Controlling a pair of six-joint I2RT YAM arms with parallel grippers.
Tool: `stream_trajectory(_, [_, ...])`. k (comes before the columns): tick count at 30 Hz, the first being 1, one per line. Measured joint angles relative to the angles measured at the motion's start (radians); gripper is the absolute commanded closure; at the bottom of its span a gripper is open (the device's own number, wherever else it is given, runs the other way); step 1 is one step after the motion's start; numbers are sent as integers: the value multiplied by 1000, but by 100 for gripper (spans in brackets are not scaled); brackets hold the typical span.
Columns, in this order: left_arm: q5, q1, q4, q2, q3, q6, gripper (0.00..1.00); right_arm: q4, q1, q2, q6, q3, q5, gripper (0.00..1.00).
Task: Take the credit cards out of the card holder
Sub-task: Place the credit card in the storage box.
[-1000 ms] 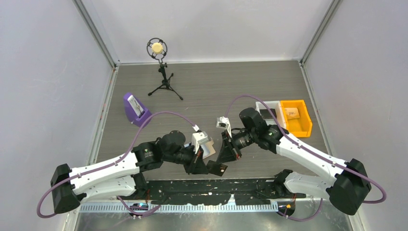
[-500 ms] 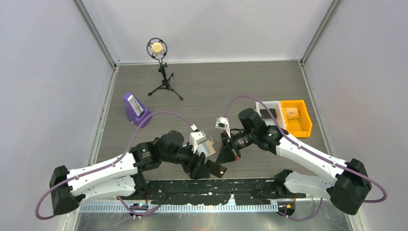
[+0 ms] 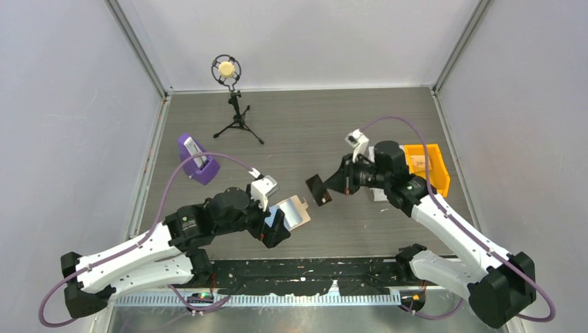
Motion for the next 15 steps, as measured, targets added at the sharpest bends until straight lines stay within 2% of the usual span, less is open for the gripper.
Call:
stream_trajectory(6, [-214,2,-123,-45,17,34,0,130,-112,-71,156,-32,237,95])
stream_trajectory(15, [-498,4,-242,-145,37,105,0,249,-202,-120,360,-137,719,95])
